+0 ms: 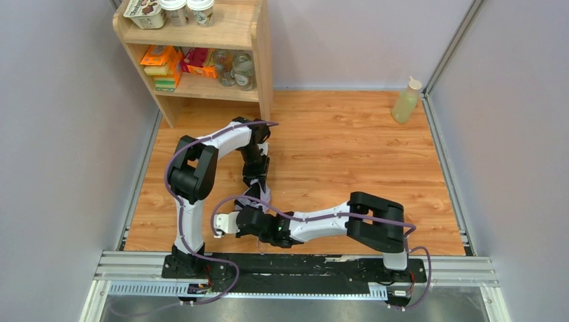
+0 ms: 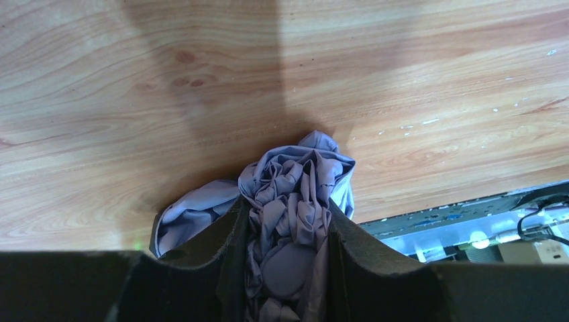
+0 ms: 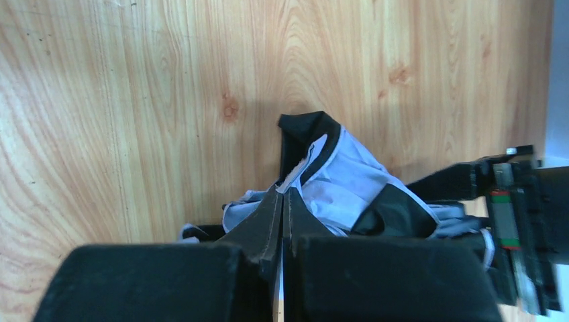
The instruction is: Put away the umbrella
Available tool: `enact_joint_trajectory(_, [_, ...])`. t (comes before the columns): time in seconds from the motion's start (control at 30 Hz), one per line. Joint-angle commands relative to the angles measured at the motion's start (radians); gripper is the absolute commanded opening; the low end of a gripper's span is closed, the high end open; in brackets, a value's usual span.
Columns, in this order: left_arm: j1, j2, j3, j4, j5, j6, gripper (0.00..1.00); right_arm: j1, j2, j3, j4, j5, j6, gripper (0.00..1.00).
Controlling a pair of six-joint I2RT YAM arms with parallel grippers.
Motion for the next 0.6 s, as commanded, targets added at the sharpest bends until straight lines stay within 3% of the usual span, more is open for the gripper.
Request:
enact_joint_trajectory(0.0, [-0.004,-0.041,0.041,-0.04,0.088,-0.051,0.0,-0.017,0.086,0.037,-0.07,-0.059,0.074,0.0])
enact_joint_trajectory(0.4, [0.007,-0.009,0.044,-0.069,0.047,-0.042,0.0,-0.093,0.059,-0.021,-0.079,0.023,0.22,0.05])
enact_joint_trajectory(0.57, [0.007,-0.007,0.049,-0.071,0.039,-0.039,0.0,-0.116,0.059,0.004,-0.12,-0.072,0.267,0.1])
